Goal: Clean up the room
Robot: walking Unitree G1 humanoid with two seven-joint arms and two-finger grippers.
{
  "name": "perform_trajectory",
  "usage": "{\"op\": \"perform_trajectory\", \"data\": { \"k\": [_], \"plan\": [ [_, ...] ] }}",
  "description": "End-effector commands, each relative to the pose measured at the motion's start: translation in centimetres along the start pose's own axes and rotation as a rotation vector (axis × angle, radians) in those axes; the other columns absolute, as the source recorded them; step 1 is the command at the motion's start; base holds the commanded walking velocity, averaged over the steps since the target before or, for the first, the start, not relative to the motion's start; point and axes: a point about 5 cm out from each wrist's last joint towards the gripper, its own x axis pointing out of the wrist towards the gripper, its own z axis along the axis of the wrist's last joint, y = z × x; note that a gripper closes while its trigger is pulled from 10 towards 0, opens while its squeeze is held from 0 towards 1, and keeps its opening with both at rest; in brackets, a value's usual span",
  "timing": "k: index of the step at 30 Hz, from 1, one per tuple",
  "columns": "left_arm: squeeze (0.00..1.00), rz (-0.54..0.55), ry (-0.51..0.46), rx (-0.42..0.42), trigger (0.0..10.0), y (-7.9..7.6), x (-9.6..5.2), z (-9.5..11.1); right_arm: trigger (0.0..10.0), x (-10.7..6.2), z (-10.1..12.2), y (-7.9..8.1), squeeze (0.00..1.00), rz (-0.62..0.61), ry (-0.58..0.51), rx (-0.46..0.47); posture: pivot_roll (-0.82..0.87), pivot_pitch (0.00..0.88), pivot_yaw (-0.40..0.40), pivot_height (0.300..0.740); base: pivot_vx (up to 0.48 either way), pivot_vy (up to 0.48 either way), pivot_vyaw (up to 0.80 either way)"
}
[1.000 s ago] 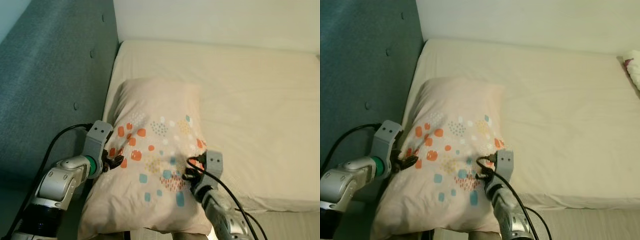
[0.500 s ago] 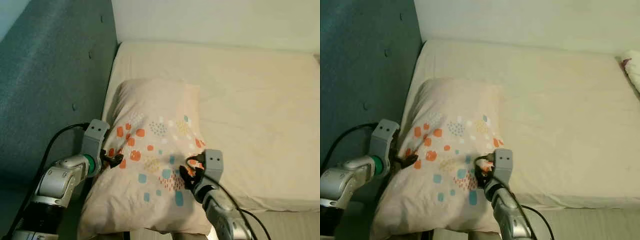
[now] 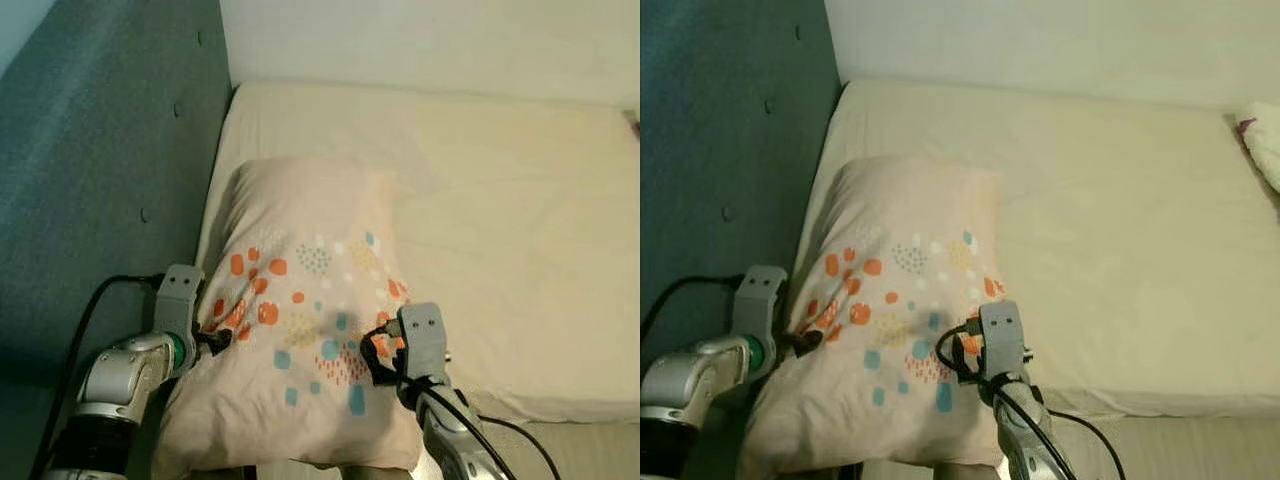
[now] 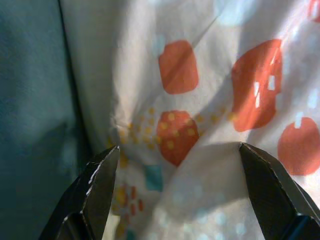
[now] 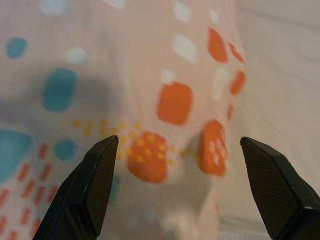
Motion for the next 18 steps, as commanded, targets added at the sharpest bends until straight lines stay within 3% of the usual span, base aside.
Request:
{"op": "perform_trajectory", "data": {
  "k": [1,9,15,18],
  "plan": [
    [0.0,0.019,0.068,-0.048,10.0,0.2,0.6,-1.8,10.0,-0.3,-1.1,-0.3,0.0,-0.008,0.033,0.062,-0.06,0.178,-0.041,0.74,0.0,0.0,0.0],
    [0.0,0.001,0.107,-0.046,10.0,-0.7,1.2,-3.2,10.0,0.8,-0.8,-0.4,0.0,-0.009,0.016,0.082,-0.06,0.168,-0.048,0.74,0.0,0.0,0.0],
    [0.0,0.027,0.126,-0.037,10.0,-0.5,1.5,-4.1,10.0,1.4,-1.1,0.2,0.0,0.023,0.029,0.146,-0.05,0.164,-0.044,0.74,0.0,0.0,0.0],
    [0.0,0.023,0.139,-0.053,10.0,-0.5,1.6,-4.5,10.0,1.5,-2.4,0.4,0.0,0.029,0.102,0.239,-0.05,0.162,-0.042,0.74,0.0,0.0,0.0]
  ]
}}
